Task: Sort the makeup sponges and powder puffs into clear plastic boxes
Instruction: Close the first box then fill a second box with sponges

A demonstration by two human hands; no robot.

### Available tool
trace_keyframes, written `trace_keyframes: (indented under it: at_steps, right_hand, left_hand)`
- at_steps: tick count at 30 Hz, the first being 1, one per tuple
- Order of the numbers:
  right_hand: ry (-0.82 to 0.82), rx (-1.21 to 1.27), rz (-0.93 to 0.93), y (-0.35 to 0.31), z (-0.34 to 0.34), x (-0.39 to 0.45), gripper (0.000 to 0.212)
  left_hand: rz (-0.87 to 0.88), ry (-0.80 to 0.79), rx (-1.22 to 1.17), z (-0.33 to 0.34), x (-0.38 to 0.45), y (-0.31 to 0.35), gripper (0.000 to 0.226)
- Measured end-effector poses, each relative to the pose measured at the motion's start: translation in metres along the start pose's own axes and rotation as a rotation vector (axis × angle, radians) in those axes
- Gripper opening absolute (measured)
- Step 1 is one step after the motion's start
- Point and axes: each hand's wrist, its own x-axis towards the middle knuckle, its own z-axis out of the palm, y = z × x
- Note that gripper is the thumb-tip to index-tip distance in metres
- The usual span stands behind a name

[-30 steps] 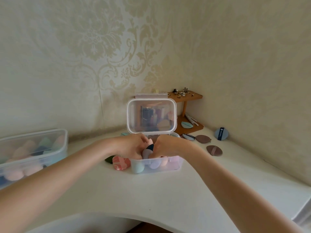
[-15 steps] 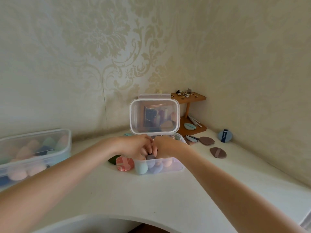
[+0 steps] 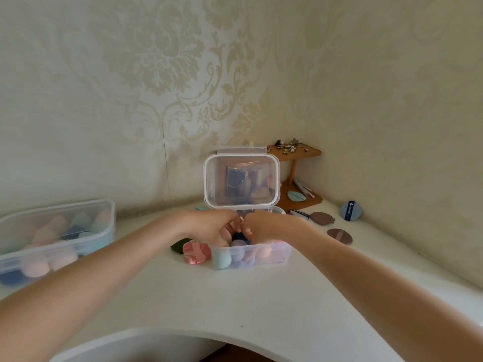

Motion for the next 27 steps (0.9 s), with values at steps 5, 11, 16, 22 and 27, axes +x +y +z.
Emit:
trace_keyframes:
  at_steps: [5, 11, 16, 22, 27]
  right_hand:
    - [-0.166, 0.169, -0.058, 0.014, -0.019, -0.01, 0.017]
    - [0.206, 0.367, -0.069, 0.037, -0.043, -0.031, 0.003]
    - [0.12, -0.008, -0.1, 0.032, -0.01, -0.022, 0.043]
    - [0.216, -0.049, -0.072, 0.038, 0.01, -0.002, 0.03]
    - [0.178, -0.08, -0.076, 0.028, 0.011, -0.004, 0.02]
  left_hand:
    - [-0.019, 0.02, -0.004, -0.006, -0.007, 0.007, 0.055]
    - [0.049, 0.151, -0.042, -0.012, -0.013, -0.001, 0.043]
    - [0.087, 0.105, 0.017, -0.004, -0.003, 0.003, 0.046]
    - [0.064, 0.12, 0.159, -0.003, 0.007, 0.004, 0.022]
    - [0.046, 0.164, 0.216, 0.007, 0.027, 0.005, 0.013]
